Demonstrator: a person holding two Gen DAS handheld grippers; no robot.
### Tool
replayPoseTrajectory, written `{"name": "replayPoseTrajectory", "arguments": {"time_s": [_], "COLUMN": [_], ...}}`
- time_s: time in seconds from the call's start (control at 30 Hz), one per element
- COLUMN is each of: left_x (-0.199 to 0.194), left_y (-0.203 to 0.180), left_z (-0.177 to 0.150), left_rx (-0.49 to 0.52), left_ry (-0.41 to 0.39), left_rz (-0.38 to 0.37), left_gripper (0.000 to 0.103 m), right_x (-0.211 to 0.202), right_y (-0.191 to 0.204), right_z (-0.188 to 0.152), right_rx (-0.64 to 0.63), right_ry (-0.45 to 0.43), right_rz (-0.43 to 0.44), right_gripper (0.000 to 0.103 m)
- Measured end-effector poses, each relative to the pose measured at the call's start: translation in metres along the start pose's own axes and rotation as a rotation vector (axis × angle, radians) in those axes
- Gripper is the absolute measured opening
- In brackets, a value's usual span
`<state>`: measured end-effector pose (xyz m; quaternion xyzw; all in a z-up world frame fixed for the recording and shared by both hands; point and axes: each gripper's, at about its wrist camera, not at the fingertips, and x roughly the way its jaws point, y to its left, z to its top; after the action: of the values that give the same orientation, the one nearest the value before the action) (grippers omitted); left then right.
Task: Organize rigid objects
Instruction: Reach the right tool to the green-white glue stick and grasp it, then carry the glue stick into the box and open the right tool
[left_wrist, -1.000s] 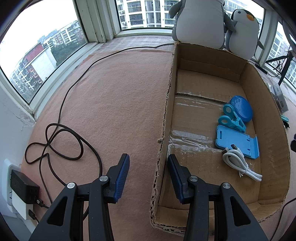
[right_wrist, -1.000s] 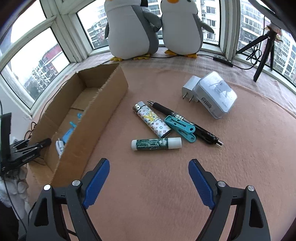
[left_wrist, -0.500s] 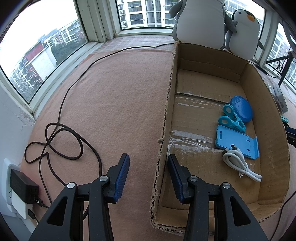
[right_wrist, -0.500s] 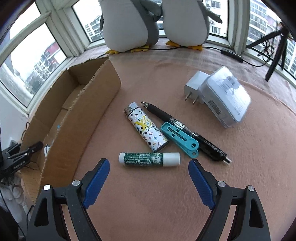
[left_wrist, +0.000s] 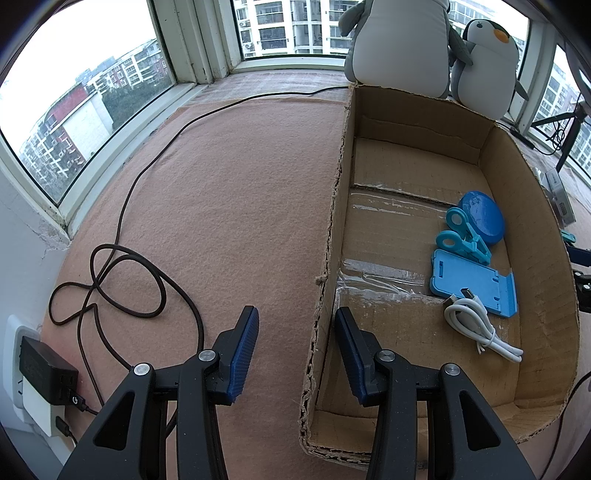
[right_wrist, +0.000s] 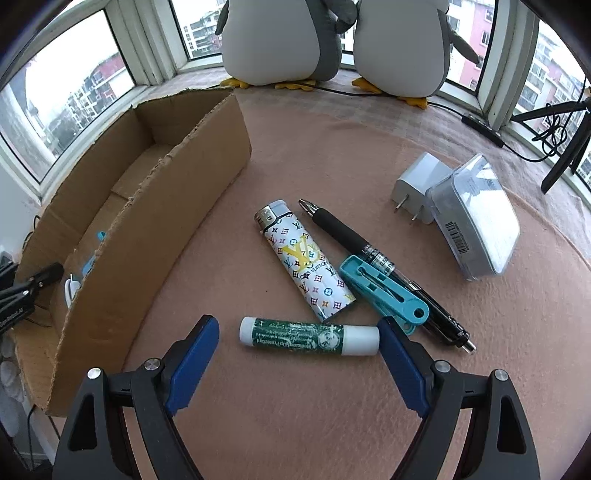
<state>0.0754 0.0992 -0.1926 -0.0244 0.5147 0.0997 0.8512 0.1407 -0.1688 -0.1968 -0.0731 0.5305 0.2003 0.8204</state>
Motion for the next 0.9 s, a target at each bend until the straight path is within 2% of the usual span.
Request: {"name": "replayPoseTrajectory", "arguments": {"time_s": [0.13,0.27,0.63,0.9], "left_x": [0.0,0.0,0.0,0.0], "left_y": [0.0,0.0,0.0,0.0], "left_z": [0.0,0.0,0.0,0.0], "left_rx": [0.0,0.0,0.0,0.0], "left_ry": [0.0,0.0,0.001,0.0], "left_rz": [0.0,0.0,0.0,0.001], "left_gripper": [0.047,0.047,0.047,0.047], "right_x": [0.001,-0.001,-0.014,-0.055], "right_y": [0.003,0.004,0.005,0.023], "right_z": [-0.001,-0.003,-0.011,-0.007], "right_rx": [-0.017,-0.028,0.011,0.015], "right_ry": [0.002,-0.004,-0.024,-0.118], "right_rz": [-0.028,-0.059,-0.024,0.04], "right_gripper": [0.08,0.068,0.068,0.068]}}
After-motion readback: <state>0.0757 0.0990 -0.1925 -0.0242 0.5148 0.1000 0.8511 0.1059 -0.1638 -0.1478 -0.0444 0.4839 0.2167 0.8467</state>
